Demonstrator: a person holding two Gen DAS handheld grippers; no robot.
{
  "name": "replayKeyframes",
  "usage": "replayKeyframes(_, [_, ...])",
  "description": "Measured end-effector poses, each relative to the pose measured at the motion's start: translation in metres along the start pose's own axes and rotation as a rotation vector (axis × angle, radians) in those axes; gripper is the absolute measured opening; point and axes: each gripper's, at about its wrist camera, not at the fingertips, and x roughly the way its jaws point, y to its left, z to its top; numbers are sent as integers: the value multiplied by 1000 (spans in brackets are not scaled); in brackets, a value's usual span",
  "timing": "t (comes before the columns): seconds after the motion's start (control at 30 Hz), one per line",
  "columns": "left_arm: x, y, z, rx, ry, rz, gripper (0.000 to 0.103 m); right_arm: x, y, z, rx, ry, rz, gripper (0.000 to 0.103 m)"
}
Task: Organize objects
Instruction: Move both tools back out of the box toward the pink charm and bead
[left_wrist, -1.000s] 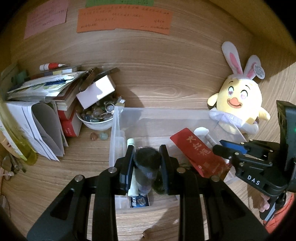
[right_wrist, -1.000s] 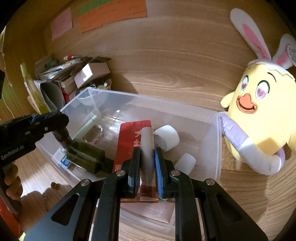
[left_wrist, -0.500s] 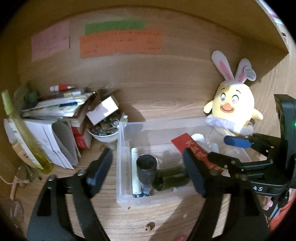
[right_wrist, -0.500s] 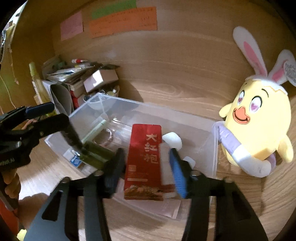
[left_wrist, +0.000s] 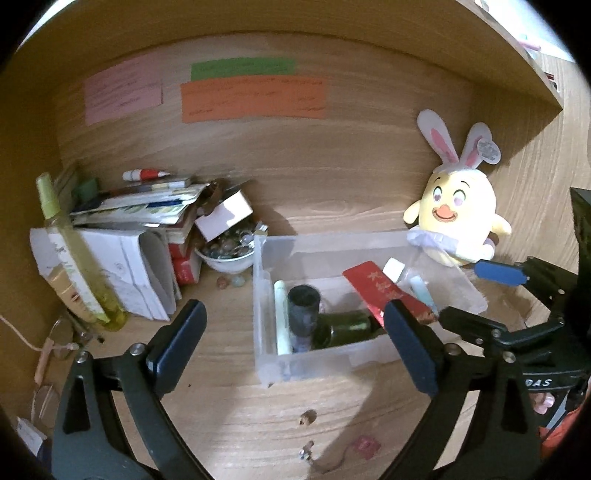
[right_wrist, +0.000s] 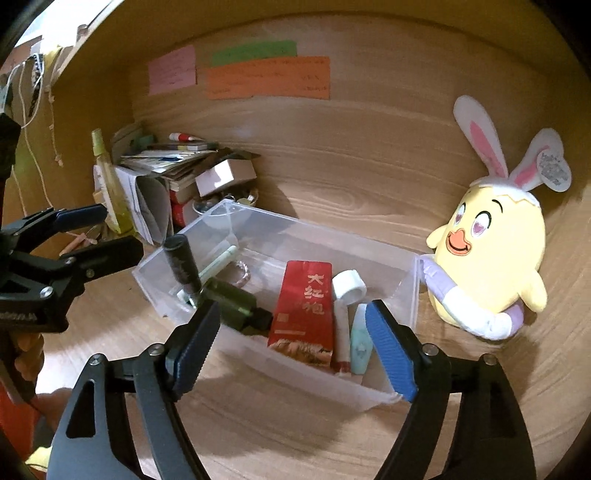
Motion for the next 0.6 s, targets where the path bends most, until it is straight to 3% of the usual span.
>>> replayKeyframes(0.23, [-4, 17, -20, -35, 62, -3, 98, -10, 23, -19, -49, -22, 10, 81])
replayKeyframes(0.6, [11, 31, -66, -37, 206, 11, 98, 15, 58, -59, -75, 102, 119, 80])
